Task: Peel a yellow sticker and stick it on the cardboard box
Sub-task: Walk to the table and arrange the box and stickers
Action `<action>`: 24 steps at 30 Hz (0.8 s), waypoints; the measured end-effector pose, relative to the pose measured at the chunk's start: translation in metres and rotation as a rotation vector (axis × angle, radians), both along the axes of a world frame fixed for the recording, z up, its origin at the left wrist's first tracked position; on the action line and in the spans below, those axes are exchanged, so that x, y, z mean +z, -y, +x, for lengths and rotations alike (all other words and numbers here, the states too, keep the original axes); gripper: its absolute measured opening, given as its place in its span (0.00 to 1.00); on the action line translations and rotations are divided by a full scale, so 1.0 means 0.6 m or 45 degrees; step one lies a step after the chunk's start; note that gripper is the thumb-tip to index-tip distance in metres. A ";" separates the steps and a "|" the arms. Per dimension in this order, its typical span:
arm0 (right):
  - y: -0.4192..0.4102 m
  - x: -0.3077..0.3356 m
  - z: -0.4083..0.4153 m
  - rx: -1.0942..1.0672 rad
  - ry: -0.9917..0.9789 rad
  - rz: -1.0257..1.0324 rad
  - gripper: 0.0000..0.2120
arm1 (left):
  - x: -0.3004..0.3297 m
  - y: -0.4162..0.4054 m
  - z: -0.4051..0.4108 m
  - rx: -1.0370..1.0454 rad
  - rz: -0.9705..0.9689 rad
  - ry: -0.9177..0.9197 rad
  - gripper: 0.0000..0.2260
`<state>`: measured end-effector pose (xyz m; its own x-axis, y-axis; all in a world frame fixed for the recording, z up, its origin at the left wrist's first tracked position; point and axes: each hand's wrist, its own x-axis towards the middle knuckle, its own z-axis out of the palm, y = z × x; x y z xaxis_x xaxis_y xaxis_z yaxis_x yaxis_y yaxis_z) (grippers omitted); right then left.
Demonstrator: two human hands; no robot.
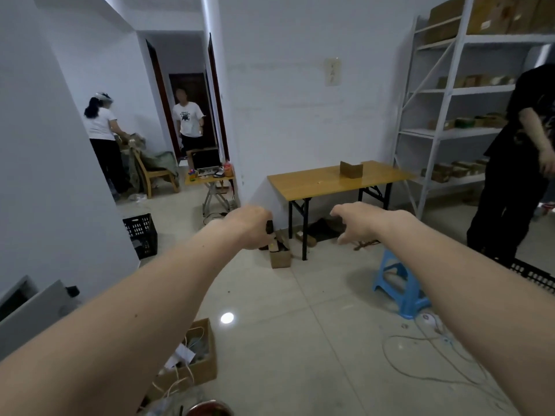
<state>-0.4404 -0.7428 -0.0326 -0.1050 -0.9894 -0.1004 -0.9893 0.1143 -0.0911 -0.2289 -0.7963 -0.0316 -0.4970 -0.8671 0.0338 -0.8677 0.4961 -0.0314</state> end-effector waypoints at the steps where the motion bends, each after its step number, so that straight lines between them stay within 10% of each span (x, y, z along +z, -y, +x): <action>1: 0.018 -0.009 -0.015 -0.009 0.025 0.025 0.31 | -0.005 0.018 -0.014 -0.003 0.007 0.007 0.20; 24: 0.592 -0.031 -0.368 -0.163 -0.005 -0.053 0.31 | -0.031 0.684 -0.407 -0.192 0.112 -0.053 0.29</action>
